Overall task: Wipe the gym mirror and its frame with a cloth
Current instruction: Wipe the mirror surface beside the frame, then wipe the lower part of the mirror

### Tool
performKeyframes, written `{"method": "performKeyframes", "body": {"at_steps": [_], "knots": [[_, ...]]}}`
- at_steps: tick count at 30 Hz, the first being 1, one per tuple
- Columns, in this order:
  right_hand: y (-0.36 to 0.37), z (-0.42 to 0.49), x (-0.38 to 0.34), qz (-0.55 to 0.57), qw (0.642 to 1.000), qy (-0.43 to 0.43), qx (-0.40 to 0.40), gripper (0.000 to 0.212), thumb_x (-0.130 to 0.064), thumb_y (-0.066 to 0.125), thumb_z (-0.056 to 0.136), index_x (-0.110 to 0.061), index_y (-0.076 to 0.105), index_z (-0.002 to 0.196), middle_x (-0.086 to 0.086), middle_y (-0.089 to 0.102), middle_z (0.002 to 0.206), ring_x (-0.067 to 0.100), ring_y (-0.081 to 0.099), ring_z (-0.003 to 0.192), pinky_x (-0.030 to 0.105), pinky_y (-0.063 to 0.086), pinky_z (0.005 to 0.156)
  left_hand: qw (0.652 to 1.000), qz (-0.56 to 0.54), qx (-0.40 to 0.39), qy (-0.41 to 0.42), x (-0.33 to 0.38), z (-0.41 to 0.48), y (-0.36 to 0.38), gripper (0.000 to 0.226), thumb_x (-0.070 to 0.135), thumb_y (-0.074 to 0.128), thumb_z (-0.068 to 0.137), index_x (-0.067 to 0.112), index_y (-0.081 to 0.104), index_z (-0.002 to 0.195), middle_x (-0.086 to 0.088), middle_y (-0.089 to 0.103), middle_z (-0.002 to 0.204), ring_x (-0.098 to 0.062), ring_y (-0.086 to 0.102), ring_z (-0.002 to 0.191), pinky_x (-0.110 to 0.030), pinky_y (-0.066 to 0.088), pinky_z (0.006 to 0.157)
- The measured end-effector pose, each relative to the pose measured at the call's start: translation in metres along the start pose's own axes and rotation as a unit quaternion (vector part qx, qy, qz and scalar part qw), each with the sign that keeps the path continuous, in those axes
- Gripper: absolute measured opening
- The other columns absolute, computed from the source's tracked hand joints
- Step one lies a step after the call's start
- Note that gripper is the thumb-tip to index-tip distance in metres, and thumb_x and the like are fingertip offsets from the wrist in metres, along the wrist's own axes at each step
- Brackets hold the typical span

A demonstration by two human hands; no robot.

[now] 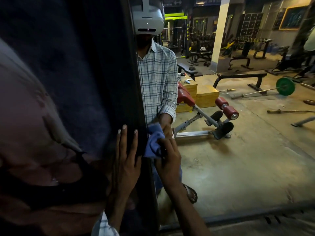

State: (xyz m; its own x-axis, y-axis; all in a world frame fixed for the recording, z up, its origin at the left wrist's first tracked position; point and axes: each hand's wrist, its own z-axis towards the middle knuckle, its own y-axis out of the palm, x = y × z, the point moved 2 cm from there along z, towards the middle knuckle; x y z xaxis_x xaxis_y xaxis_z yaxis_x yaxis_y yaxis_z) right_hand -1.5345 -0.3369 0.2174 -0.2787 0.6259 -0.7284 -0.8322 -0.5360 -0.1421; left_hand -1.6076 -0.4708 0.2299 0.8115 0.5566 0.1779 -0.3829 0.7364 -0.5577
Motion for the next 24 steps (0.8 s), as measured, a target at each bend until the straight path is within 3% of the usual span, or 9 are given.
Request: {"method": "performKeyframes", "body": {"at_steps": [2,4,8,11,15,18,21,22,24], "knots": [[-0.006,-0.011,0.014,-0.026,1.000,0.013,-0.012,0.050,0.015,0.066,0.070,-0.007,0.066,0.115,-0.013,0.054,0.110,-0.009,0.056,0.096,0.016,0.044,0.076,1.000,0.012,-0.008,-0.004,0.000,0.001,-0.002,0.082,0.005,0.076,0.087,0.008,0.037,0.159,-0.015,0.013,0.172,-0.032,0.011,0.160,-0.035,0.011,0.129],[-0.017,-0.008,0.019,-0.033,0.999,0.028,-0.001,0.056,0.022,0.067,0.063,-0.008,0.066,0.110,-0.014,0.053,0.106,-0.007,0.056,0.093,0.013,0.043,0.074,1.000,0.019,-0.013,-0.012,0.000,0.002,-0.004,0.090,0.006,0.082,0.082,0.008,0.037,0.159,-0.015,0.014,0.172,-0.031,0.011,0.160,-0.031,0.008,0.129],[-0.051,-0.001,0.036,-0.014,0.987,0.095,0.130,0.035,0.009,0.070,0.080,-0.015,0.063,0.104,0.003,0.062,0.097,0.019,0.062,0.087,0.044,0.053,0.067,1.000,0.015,-0.012,-0.003,0.001,0.001,-0.006,0.091,0.007,0.084,0.081,0.009,0.037,0.159,-0.015,0.015,0.172,-0.030,0.011,0.160,-0.032,0.010,0.129],[-0.062,-0.006,0.040,0.001,0.974,0.141,0.179,0.028,0.002,0.067,0.084,-0.019,0.060,0.102,0.006,0.062,0.091,0.024,0.062,0.081,0.043,0.052,0.064,1.000,0.010,-0.015,-0.009,0.002,0.000,-0.006,0.091,0.006,0.083,0.081,0.010,0.037,0.159,-0.013,0.015,0.172,-0.030,0.012,0.160,-0.033,0.013,0.129],[-0.067,-0.005,0.028,0.028,0.972,0.180,0.149,0.020,-0.009,0.063,0.083,-0.018,0.061,0.101,0.008,0.064,0.088,0.029,0.061,0.080,0.040,0.049,0.065,0.999,-0.006,-0.020,-0.026,0.006,-0.001,-0.009,0.087,0.004,0.081,0.083,0.011,0.039,0.159,-0.012,0.018,0.172,-0.028,0.015,0.159,-0.042,0.023,0.127],[-0.082,-0.008,0.017,0.048,0.969,0.202,0.133,0.021,-0.001,0.065,0.087,-0.021,0.060,0.094,0.002,0.063,0.080,0.024,0.060,0.074,0.034,0.049,0.062,0.999,-0.036,-0.007,-0.036,0.007,-0.006,-0.016,0.069,0.006,0.074,0.089,0.012,0.049,0.153,-0.008,0.030,0.168,-0.026,0.028,0.155,-0.042,0.029,0.124],[-0.094,-0.023,0.014,0.084,0.966,0.223,0.103,0.032,0.012,0.063,0.088,-0.019,0.062,0.095,-0.006,0.068,0.080,0.005,0.063,0.070,0.015,0.048,0.061,0.984,-0.142,-0.015,-0.107,0.021,-0.035,-0.017,0.048,0.015,0.066,0.092,0.015,0.063,0.140,0.002,0.049,0.156,-0.018,0.048,0.143,-0.038,0.041,0.117],[-0.095,-0.030,0.009,0.093,0.966,0.229,0.076,0.027,0.010,0.064,0.088,-0.016,0.063,0.097,-0.008,0.069,0.081,0.002,0.064,0.071,0.014,0.048,0.062,0.972,-0.189,-0.031,-0.136,0.029,-0.049,-0.014,0.043,0.018,0.066,0.093,0.018,0.065,0.136,0.005,0.055,0.150,-0.016,0.055,0.136,-0.041,0.048,0.110],[-0.092,-0.057,0.017,0.097,0.959,0.266,0.018,0.014,-0.010,0.067,0.088,-0.016,0.066,0.100,-0.006,0.072,0.085,0.007,0.068,0.078,0.024,0.054,0.067,0.938,-0.288,-0.074,-0.176,0.055,-0.074,-0.012,0.043,0.021,0.066,0.093,0.034,0.064,0.134,0.013,0.062,0.136,-0.011,0.065,0.118,-0.040,0.056,0.096]]}}
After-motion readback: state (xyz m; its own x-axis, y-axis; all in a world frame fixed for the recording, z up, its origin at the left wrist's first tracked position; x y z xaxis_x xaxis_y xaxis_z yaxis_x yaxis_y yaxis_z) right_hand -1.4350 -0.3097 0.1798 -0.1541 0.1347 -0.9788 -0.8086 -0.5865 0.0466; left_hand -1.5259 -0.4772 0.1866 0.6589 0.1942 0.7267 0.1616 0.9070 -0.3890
